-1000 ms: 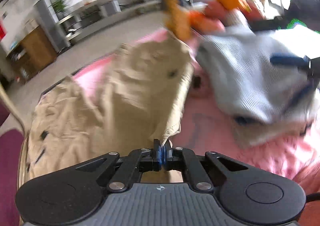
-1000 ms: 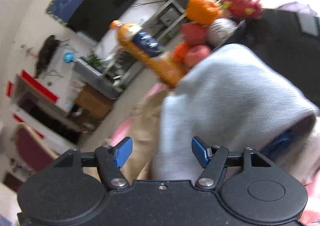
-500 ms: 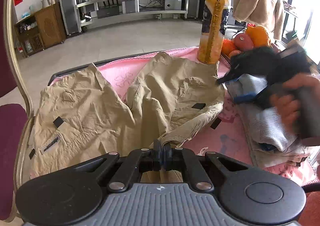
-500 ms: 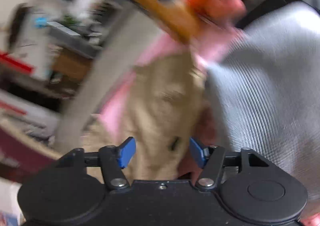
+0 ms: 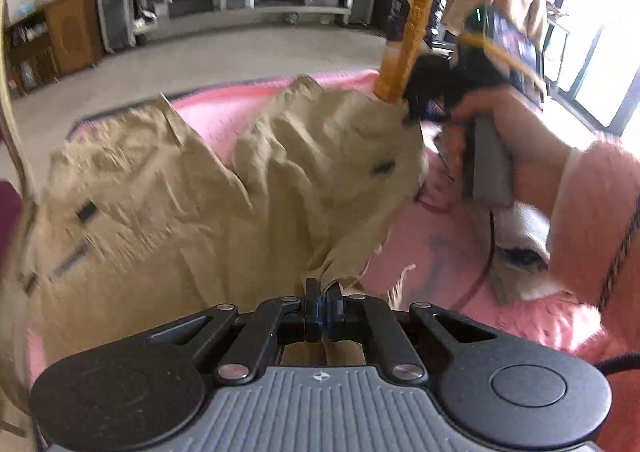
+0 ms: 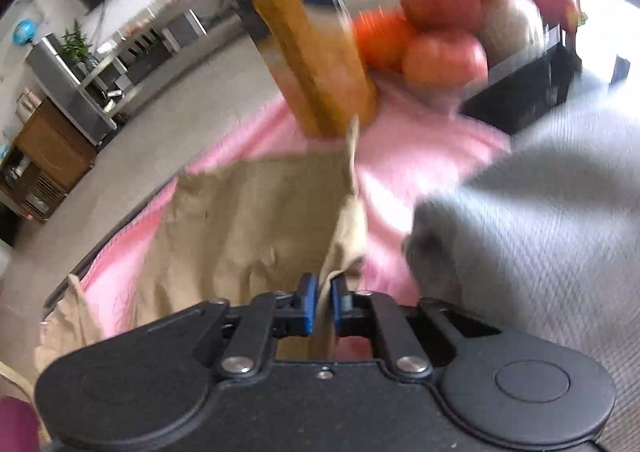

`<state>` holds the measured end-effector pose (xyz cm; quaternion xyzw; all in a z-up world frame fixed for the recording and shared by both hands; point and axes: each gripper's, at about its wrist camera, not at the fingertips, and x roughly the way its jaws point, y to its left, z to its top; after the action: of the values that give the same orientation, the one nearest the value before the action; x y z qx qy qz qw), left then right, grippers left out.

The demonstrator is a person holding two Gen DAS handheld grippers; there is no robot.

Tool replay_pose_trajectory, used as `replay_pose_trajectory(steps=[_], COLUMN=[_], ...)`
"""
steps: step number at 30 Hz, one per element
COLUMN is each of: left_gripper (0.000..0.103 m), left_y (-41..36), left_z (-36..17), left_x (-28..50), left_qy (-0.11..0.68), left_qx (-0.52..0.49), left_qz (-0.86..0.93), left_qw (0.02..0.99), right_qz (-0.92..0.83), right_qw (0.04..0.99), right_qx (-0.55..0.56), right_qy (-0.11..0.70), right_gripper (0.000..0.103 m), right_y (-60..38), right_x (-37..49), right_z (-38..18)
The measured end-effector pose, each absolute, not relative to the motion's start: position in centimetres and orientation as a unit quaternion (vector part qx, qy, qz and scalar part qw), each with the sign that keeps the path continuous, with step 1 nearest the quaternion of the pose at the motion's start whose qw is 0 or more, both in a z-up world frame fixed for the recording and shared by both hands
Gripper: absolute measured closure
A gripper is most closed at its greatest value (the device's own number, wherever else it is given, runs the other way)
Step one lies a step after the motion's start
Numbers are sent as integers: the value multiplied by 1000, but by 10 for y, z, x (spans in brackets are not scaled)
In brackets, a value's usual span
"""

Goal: Fold clothes

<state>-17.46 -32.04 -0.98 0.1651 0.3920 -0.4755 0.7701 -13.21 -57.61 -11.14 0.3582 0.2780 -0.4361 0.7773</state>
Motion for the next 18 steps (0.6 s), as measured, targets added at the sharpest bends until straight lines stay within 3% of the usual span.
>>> replay_pose_trajectory(steps=[11, 18], left_gripper=[99, 100], left_y=[-258, -165], left_z=[4, 0], left_x=[-140, -108], left_qy=[430, 449], left_qx=[52, -14], left_qz=[-502, -450], left_qw=[748, 772], right_qz=[-387, -303], right_qw=[878, 904], right_qx=[126, 48], right_qy=[251, 298], right_gripper=[101, 101], right_y=[-457, -352], right_x=[-19, 95], right_z=[16, 12])
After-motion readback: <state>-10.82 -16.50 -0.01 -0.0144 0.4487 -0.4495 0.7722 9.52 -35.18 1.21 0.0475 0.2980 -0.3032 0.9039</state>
